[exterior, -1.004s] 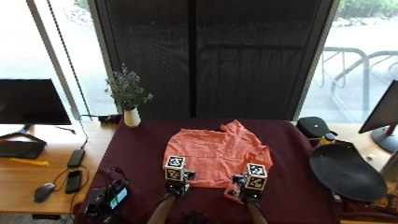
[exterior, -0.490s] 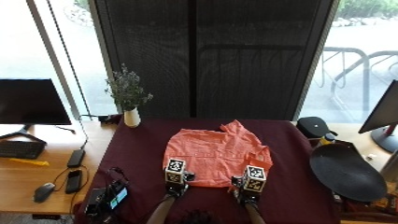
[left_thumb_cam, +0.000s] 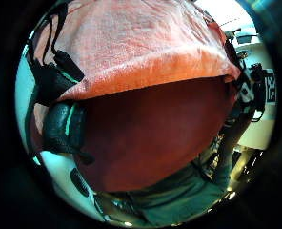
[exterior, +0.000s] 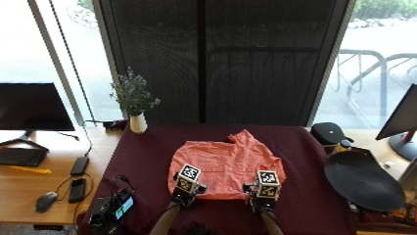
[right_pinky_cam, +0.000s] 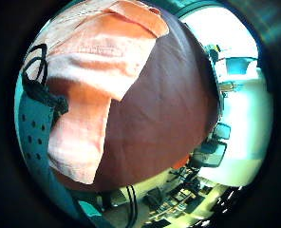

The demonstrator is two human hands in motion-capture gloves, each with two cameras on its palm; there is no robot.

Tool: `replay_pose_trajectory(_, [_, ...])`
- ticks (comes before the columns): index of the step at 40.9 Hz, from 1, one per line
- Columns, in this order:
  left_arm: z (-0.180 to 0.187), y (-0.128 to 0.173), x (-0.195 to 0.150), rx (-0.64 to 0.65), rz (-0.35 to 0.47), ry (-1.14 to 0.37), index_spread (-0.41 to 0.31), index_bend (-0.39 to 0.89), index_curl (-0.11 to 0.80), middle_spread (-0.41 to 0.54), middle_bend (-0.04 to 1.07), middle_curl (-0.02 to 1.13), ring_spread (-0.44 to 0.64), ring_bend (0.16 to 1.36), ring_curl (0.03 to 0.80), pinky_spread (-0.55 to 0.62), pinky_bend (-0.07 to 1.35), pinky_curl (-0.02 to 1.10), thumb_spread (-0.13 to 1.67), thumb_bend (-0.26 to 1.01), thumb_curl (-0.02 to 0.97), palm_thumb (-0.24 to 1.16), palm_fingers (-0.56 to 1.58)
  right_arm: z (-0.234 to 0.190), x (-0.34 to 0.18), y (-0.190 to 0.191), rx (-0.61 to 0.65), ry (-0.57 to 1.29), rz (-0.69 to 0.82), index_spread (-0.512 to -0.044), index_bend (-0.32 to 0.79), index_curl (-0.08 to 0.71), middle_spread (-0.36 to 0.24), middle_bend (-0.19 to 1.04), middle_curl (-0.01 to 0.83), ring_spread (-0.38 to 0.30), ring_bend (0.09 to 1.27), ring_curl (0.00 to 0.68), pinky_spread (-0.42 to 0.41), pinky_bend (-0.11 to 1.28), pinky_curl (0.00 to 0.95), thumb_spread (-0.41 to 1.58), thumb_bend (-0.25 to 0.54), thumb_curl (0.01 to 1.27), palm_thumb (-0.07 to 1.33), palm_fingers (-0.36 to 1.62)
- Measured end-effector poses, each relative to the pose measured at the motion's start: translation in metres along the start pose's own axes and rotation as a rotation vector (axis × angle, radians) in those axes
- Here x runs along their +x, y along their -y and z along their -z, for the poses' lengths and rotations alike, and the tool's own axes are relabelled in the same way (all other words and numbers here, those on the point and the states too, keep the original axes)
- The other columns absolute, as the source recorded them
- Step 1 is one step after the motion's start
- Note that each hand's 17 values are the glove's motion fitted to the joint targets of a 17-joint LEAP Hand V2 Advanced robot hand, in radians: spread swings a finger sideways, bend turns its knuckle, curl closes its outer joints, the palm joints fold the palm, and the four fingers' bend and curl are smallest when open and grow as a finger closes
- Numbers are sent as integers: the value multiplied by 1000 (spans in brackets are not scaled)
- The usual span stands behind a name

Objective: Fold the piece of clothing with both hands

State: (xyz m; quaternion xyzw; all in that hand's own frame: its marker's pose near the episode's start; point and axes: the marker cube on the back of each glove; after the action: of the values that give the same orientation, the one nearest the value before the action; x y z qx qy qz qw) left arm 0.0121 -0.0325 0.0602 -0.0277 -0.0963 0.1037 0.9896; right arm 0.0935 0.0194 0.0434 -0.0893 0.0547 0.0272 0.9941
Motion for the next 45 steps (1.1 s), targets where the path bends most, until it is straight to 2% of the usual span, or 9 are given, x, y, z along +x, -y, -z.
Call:
replay_pose_trajectory(7, [31,-17,-7,-151,-76,-42,-290,287,459,-324,555,534,-308,545,391,57,82,157,1148,-14,375,692,1097,48,-2,-11,-117,24,68,-278,136,372,-197,368,431,-240,614,435,-197,411,355,1135,103,425,1031,1278])
replay_pose_trajectory(11, [64,-12,-17,-106,-70,-26,-296,282,466,-332,586,539,-320,551,398,54,79,137,1147,-15,373,698,1110,86,-6,5,-80,-12,63,-278,142,370,-203,383,443,-248,636,445,-220,417,362,1130,91,421,1045,1277])
replay_pose_trajectory(14, [91,12,-31,1,7,16,-299,278,472,-336,601,542,-328,564,406,52,78,123,1148,-15,372,701,1111,115,-9,38,29,-87,-7,-277,142,369,-201,391,450,-247,658,454,-233,416,365,1128,83,417,1053,1279])
replay_pose_trajectory(19, [120,83,-58,201,193,62,-302,286,484,-340,649,553,-329,563,412,70,44,88,1151,-18,368,699,1091,145,-22,111,227,-164,-148,-277,147,369,-202,413,464,-247,684,463,-242,402,365,1121,69,412,1069,1273])
replay_pose_trajectory(26, [143,125,-87,273,398,116,-308,337,509,-342,726,570,-305,534,417,177,12,2,1184,-14,356,698,1032,156,-47,203,449,-218,-206,-286,156,377,-212,385,467,-244,674,468,-264,447,380,1127,67,410,1108,1267])
replay_pose_trajectory(29, [137,143,-84,297,407,49,-307,349,517,-337,736,575,-296,530,420,199,27,-16,1206,-10,351,702,1020,177,-60,223,615,-232,-191,-287,151,376,-219,375,468,-245,671,470,-279,477,388,1128,66,410,1124,1268])
replay_pose_trajectory(35, [104,188,-105,404,452,131,-309,372,530,-329,731,578,-277,514,422,233,49,-19,1251,-6,339,709,985,162,-63,273,713,-244,-173,-288,150,377,-225,364,470,-246,671,472,-292,506,401,1088,46,414,1141,1264])
replay_pose_trajectory(42, [58,204,-99,241,423,46,-310,380,536,-327,732,574,-269,517,425,254,50,-22,1275,-9,327,712,979,116,-57,297,527,-184,-173,-289,150,377,-234,358,472,-249,678,475,-295,520,406,993,3,419,1146,1276])
replay_pose_trajectory(45, [45,209,-96,192,418,26,-311,389,540,-327,733,573,-268,517,427,269,48,-22,1285,-10,321,709,978,101,-54,309,506,-162,-177,-290,142,375,-239,358,473,-245,689,478,-299,527,408,960,-9,421,1152,1276])
